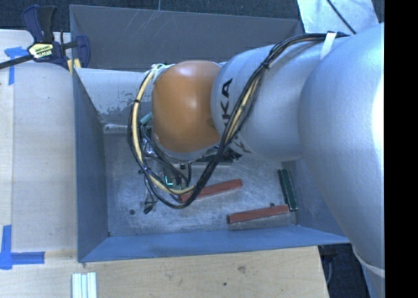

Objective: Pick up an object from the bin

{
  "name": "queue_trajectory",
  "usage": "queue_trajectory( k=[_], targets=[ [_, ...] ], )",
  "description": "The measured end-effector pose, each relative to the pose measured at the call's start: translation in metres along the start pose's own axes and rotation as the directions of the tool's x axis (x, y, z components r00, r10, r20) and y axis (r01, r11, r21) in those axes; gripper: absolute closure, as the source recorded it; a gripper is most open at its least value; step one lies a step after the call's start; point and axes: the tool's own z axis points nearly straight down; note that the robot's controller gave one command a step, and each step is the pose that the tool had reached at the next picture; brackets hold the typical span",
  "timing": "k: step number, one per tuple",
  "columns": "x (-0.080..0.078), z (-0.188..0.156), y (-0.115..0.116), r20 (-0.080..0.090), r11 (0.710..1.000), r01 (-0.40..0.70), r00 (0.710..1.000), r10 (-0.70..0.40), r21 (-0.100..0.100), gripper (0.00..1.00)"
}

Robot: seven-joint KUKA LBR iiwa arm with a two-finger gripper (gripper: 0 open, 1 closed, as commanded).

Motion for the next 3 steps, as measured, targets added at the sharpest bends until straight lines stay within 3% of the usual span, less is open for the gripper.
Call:
queue_trajectory(
  k=[1,2,3],
  targets=[
    [0.023,0.071,-0.09,0.003,0.92,0.392,0.92,-0.392,0.002,0.0],
    [-0.068,0.038,-0.149,0.011,0.727,0.687,0.727,-0.687,0.008,0.0],
    [-0.029,0.03,-0.155,0.006,0.671,0.742,0.671,-0.742,0.003,0.0]
  ],
)
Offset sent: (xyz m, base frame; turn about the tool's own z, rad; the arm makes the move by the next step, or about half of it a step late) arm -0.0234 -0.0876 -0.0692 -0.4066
